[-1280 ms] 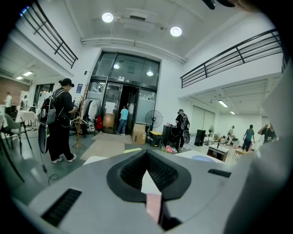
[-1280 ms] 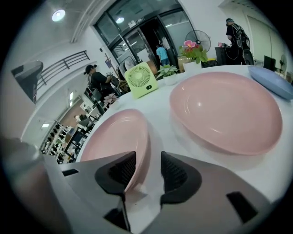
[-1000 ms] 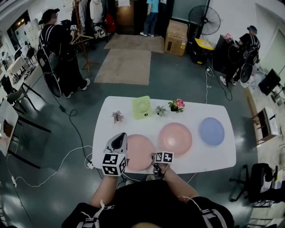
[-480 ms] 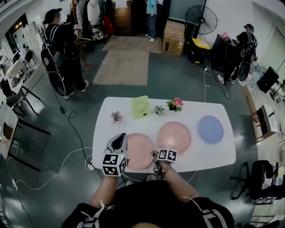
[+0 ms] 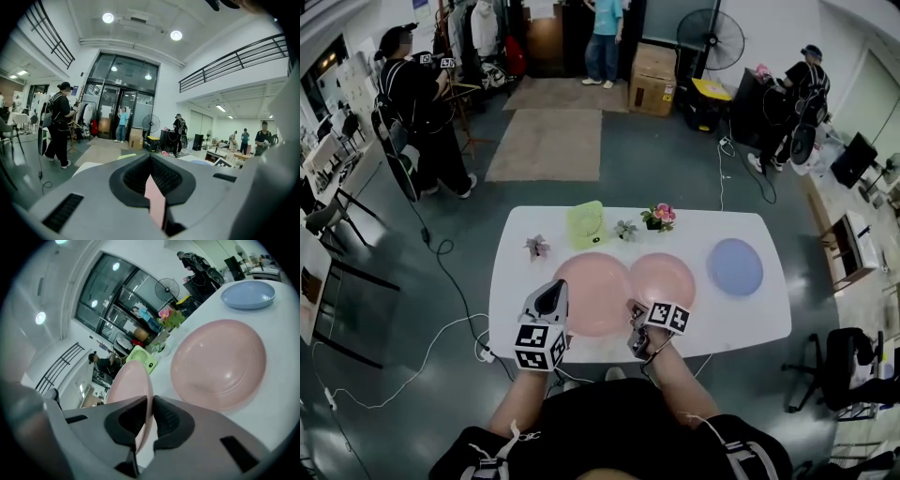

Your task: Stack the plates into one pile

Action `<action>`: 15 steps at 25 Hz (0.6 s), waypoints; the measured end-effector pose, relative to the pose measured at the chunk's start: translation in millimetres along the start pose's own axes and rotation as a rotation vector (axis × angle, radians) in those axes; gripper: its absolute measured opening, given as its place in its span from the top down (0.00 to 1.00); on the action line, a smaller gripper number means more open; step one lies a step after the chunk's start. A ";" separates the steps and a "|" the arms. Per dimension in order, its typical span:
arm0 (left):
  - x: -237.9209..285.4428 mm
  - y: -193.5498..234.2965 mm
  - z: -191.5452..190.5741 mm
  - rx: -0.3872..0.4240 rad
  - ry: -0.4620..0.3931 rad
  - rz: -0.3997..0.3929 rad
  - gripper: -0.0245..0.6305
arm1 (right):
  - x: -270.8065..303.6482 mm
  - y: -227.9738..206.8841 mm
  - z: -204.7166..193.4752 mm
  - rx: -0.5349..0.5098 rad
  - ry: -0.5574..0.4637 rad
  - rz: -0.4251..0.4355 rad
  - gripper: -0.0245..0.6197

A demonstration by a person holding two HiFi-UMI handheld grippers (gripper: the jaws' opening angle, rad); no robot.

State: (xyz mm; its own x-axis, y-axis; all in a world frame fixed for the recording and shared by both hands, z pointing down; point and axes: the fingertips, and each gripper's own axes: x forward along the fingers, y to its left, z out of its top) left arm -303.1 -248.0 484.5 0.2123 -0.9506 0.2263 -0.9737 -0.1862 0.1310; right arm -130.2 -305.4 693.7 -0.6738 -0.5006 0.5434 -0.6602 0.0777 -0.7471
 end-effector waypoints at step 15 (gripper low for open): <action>35.5 -45.3 1.6 0.039 0.015 -0.105 0.94 | -84.7 -82.8 89.1 0.202 -0.327 -0.134 0.88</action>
State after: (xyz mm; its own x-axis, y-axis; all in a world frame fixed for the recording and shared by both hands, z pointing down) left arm -251.6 -273.7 485.0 0.3145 -0.9216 0.2275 -0.9484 -0.2949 0.1167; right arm 11.1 -346.2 675.4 -0.4242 -0.7449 0.5150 -0.6343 -0.1614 -0.7560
